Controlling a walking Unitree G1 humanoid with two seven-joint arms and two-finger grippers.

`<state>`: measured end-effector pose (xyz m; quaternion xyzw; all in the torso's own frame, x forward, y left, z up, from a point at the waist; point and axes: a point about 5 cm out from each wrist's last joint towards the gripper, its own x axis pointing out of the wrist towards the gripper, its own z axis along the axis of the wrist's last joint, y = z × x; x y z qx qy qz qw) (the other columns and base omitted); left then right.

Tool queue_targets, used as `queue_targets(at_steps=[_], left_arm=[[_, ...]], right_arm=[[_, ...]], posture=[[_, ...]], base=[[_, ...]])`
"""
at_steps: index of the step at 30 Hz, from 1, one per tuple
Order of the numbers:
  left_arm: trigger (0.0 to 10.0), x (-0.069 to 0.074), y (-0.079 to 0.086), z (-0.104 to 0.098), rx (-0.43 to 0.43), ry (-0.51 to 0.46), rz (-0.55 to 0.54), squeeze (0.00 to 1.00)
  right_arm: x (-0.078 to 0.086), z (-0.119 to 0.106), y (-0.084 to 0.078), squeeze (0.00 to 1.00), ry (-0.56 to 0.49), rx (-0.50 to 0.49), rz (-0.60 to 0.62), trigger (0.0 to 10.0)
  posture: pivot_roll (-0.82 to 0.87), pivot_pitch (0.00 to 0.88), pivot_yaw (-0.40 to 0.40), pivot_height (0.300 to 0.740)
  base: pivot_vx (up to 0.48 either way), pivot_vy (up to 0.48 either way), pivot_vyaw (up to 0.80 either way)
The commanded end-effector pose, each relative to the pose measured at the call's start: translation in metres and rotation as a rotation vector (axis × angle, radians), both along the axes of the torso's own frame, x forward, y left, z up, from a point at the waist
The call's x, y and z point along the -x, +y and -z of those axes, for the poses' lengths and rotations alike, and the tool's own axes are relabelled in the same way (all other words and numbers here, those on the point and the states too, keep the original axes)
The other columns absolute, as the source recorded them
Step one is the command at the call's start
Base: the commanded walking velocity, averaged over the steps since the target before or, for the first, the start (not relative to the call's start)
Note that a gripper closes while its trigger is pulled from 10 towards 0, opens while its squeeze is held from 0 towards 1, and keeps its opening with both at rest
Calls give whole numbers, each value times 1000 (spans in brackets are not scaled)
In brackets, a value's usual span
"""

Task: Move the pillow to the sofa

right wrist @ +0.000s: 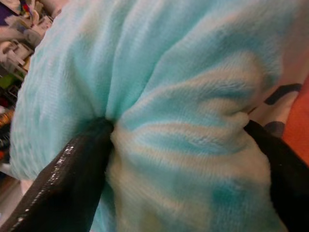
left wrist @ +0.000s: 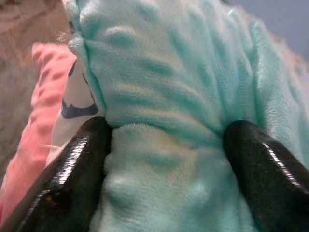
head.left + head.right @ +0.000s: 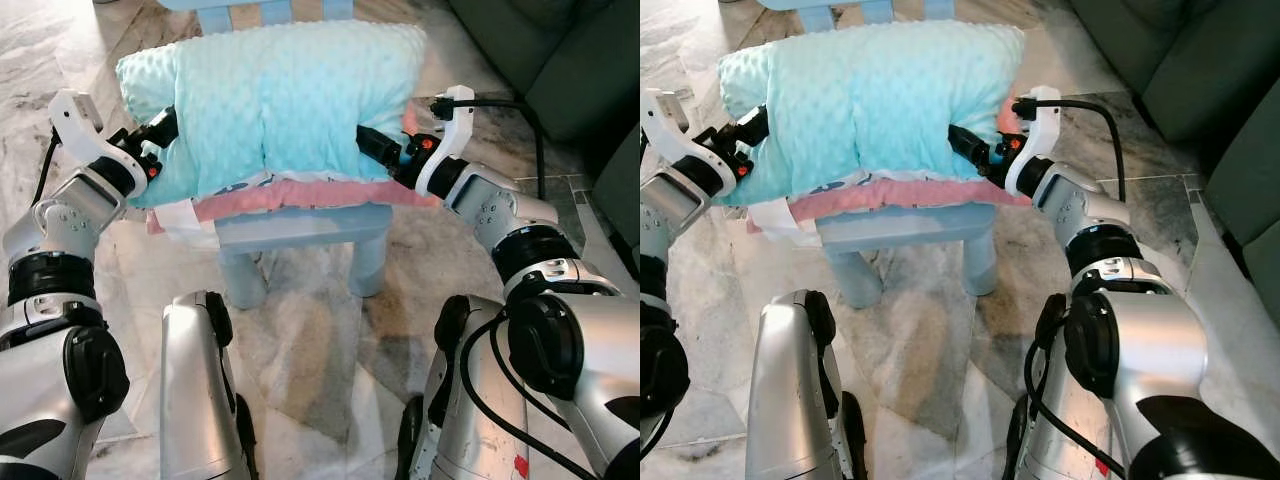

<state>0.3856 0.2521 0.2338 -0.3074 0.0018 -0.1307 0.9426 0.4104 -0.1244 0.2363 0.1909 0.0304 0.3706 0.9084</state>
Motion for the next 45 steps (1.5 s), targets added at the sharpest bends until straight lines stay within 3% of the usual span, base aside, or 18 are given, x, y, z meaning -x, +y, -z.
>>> queue_targets(at_steps=[1, 28, 45], left_arm=[[0, 4, 3, 3, -8, 5, 19, 0], [0, 8, 7, 1, -34, -23, -21, 0], [0, 2, -1, -10, 7, -156, -58, 0]], right_arm=[[2, 4, 10, 0, 21, -18, -44, 0], [2, 5, 3, 0, -24, -59, -13, 0], [1, -11, 4, 0, -148, -28, 18, 0]], posture=[[146, 350, 50, 370], [155, 345, 64, 370], [126, 122, 60, 370]], base=[[0, 0, 0], [0, 0, 0], [0, 0, 0]])
